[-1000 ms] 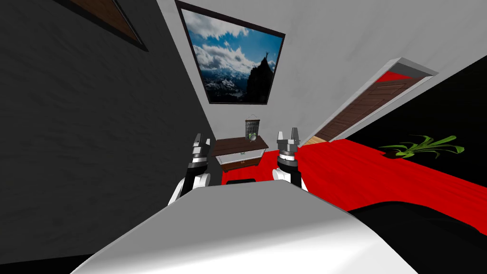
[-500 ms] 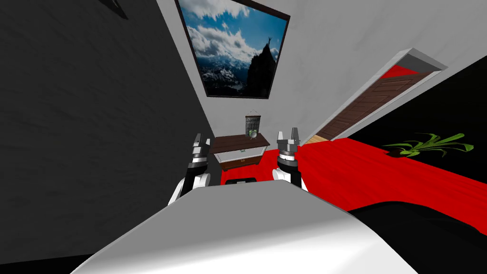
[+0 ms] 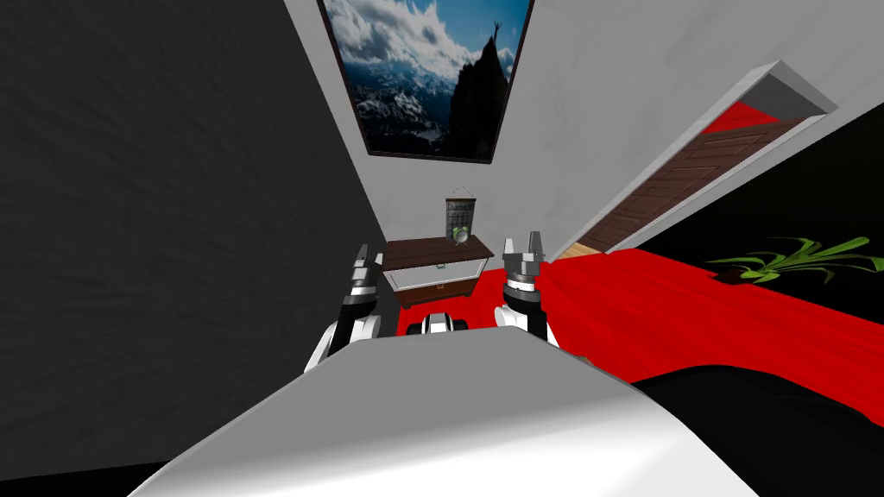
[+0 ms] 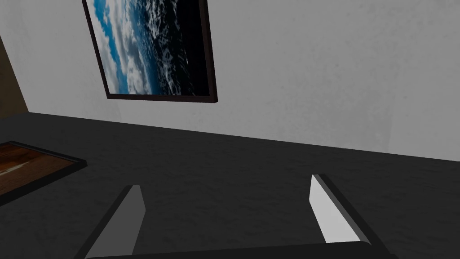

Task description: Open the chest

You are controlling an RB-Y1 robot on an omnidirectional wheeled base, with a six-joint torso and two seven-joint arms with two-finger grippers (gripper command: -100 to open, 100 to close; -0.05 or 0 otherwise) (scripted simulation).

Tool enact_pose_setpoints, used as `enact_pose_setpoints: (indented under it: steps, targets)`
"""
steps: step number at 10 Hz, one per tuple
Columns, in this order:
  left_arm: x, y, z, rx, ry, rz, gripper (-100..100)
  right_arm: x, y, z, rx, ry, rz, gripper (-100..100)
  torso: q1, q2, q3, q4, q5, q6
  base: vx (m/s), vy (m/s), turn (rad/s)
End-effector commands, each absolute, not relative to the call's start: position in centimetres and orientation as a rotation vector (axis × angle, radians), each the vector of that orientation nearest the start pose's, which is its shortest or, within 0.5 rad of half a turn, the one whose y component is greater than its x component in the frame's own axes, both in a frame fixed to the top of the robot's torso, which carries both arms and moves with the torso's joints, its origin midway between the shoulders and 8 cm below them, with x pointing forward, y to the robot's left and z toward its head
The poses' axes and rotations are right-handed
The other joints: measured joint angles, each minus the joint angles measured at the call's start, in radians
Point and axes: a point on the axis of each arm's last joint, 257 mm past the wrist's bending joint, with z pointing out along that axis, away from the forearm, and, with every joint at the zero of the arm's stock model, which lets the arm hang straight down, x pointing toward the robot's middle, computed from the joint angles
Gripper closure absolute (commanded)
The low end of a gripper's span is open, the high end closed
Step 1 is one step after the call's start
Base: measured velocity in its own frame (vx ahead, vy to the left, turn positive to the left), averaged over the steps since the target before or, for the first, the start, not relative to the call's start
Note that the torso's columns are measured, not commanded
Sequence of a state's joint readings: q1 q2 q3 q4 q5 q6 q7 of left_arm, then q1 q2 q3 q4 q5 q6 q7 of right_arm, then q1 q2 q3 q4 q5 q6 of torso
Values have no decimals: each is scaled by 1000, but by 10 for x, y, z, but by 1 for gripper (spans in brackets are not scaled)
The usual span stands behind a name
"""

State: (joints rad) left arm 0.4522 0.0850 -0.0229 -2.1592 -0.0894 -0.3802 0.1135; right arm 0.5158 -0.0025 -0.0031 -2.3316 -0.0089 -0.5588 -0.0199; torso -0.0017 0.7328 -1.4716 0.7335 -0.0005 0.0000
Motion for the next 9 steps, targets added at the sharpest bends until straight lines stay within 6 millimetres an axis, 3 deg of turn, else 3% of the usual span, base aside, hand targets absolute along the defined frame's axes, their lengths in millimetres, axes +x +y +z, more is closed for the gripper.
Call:
enact_pose_setpoints:
  steps: [1, 9]
  targets:
    - [392, 260, -60, -735, 877, -1316, -100, 321, -278, 53, 588, 536, 1339, 0, 0, 3, -4, 3, 0, 0, 44, -71, 13]
    - [398, 267, -116, -712, 941, -1292, -100, 321, -278, 53, 588, 536, 1339, 0, 3, 7, -4, 5, 1, 0, 48, -63, 16]
